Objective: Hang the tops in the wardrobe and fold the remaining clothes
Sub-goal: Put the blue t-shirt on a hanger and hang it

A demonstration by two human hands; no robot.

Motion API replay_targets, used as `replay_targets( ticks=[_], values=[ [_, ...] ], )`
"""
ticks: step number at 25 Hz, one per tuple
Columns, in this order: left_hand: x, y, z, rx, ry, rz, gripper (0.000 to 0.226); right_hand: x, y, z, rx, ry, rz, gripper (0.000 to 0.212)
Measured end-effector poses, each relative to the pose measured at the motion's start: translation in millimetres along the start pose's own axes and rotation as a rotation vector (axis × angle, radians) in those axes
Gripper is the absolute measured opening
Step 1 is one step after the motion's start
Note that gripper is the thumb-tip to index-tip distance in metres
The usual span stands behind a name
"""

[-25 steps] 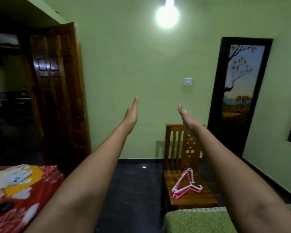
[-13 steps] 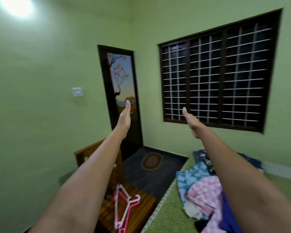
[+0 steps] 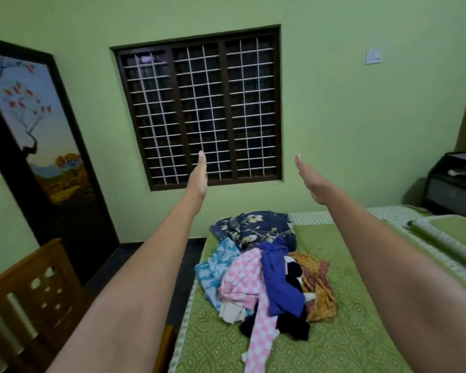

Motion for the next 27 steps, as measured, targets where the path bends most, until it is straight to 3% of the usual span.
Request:
replay_targets(
  ticks=[7,10,12,15,20,24,27],
  values=[
    [-45.8,100.2,89.4,0.135,0.032,0.024,0.074,7.0,84.0,-97.0,-0.229,-0.045,0.059,0.077],
    [-64.5,148.7,147.9,0.239,0.027,0.015,0.047,1.6,141.3,-156.1,-0.327,-0.019,0.057,0.075],
    [-78.7,169.4,200.9,0.343,0.04,0.017,0.023,-12.0,168.7,-204.4,-0.41,-0.02,0.1,0.071],
    [-99.9,190.2,306.0,0.517,0.081,0.019,0.026,-34.0,201.9,-291.1,-0.526,-0.112,0.151,0.058],
    [-141.7,200.7,486.4,0.779,0.094,0.091,0.013,-71.9,239.9,-452.8,-0.681,-0.331,0.284,0.035],
    [-168.4,191.8,608.1,0.933,0.132,0.18,0.019,-114.6,258.6,-549.8,-0.725,-0.418,0.409,0.052],
    [-178.6,176.4,668.7,1.002,0.231,0.282,0.023,-142.4,266.7,-589.4,-0.717,-0.332,0.418,0.074]
  ],
)
Point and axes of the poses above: each hand's wrist, its own y-axis towards the middle knuckle, its own x-axis out of the back of the hand, z = x × y, the point moved 6 cm from there along y, towards the middle knuckle, and after that the axes turned 6 degrees about z, right-handed, at the moved point
